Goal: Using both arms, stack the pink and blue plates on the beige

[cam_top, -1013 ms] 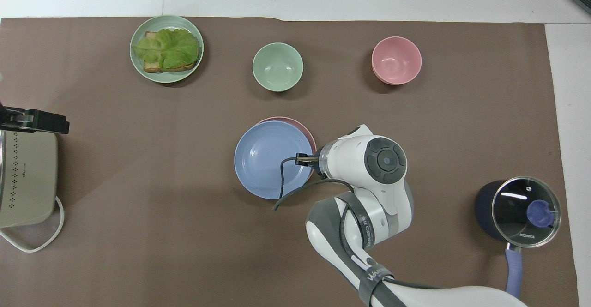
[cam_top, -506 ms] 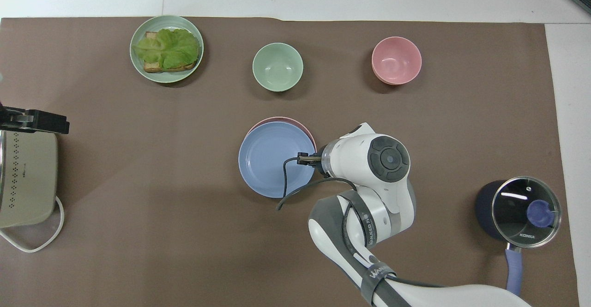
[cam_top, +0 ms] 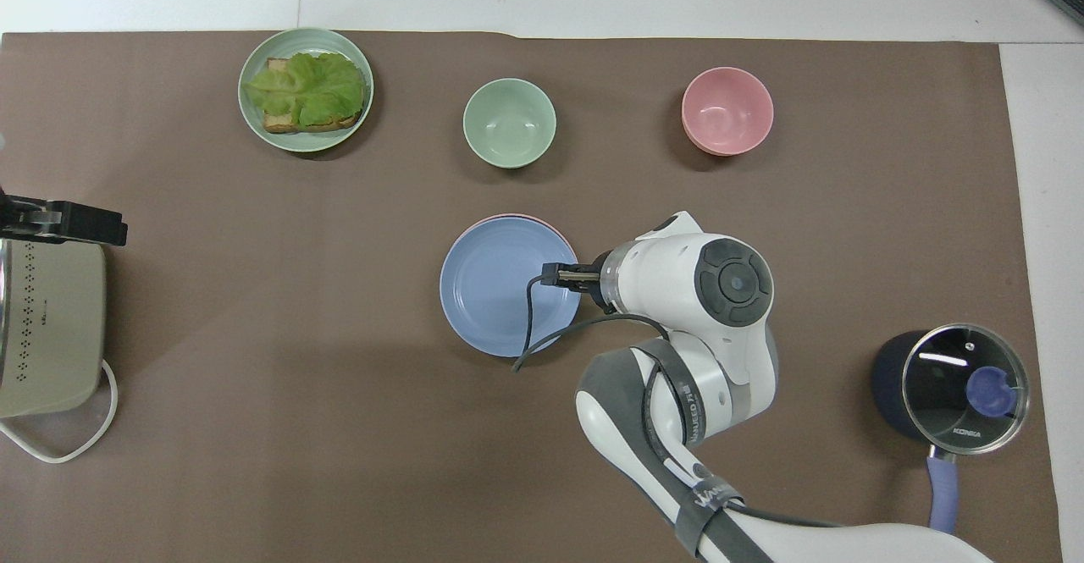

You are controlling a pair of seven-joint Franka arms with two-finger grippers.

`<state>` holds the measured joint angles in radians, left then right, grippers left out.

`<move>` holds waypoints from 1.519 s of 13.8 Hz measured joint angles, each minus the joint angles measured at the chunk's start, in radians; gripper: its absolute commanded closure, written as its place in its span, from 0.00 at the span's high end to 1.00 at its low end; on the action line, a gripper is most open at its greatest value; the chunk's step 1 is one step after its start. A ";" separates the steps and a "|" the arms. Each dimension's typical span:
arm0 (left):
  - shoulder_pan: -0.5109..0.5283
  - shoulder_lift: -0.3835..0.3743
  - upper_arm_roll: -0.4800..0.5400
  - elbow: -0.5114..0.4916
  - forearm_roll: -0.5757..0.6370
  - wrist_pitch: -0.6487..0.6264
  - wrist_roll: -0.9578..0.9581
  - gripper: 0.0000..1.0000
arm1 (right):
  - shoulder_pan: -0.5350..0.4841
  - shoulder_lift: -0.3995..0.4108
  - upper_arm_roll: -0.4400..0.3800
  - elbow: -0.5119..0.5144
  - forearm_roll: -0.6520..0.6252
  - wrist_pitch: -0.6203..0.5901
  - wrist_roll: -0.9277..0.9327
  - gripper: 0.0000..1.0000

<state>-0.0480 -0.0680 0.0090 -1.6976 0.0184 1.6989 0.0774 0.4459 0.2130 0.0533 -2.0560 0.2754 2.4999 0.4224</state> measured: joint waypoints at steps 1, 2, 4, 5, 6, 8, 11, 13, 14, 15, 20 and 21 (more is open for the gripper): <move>0.000 0.000 0.000 0.000 0.000 0.000 0.000 1.00 | -0.010 -0.006 0.000 0.004 0.000 0.000 0.000 0.91; 0.000 0.000 0.000 0.000 0.000 0.000 0.000 1.00 | -0.023 -0.015 0.000 0.007 0.000 0.000 0.000 0.95; 0.000 0.000 0.000 0.000 0.000 0.000 0.000 1.00 | -0.057 -0.040 -0.001 0.008 0.000 0.000 -0.001 1.00; 0.000 0.000 0.000 0.000 0.000 0.000 0.000 1.00 | -0.083 -0.058 -0.001 0.008 0.000 -0.003 -0.001 1.00; 0.000 0.000 0.000 0.000 0.000 0.000 0.000 1.00 | -0.112 -0.079 -0.002 0.007 0.000 -0.017 -0.003 1.00; 0.000 0.000 0.000 0.000 0.000 0.000 0.000 1.00 | -0.179 -0.135 -0.003 0.008 -0.021 -0.081 -0.019 1.00; 0.000 0.000 0.000 0.000 0.000 0.000 0.000 1.00 | -0.297 -0.244 -0.005 0.008 -0.123 -0.207 -0.024 1.00; 0.000 0.000 0.000 0.000 0.000 0.000 0.000 1.00 | -0.363 -0.313 -0.007 0.013 -0.151 -0.290 -0.039 1.00; 0.000 0.000 0.000 0.000 0.000 0.000 0.000 1.00 | -0.391 -0.342 -0.007 0.021 -0.155 -0.345 -0.060 1.00; 0.000 0.000 0.000 0.000 0.000 0.000 0.000 1.00 | -0.417 -0.362 -0.007 0.037 -0.164 -0.404 -0.084 1.00; 0.000 0.000 0.000 0.000 0.000 0.000 0.000 1.00 | -0.543 -0.376 -0.009 0.193 -0.228 -0.620 -0.218 1.00; 0.000 0.000 0.000 0.000 0.000 0.000 0.000 1.00 | -0.545 -0.373 -0.009 0.218 -0.252 -0.651 -0.220 1.00</move>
<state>-0.0480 -0.0680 0.0090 -1.6976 0.0184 1.6986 0.0774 -0.0989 -0.1602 0.0447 -1.8382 0.0234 1.8492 0.2020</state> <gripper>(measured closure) 0.000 0.000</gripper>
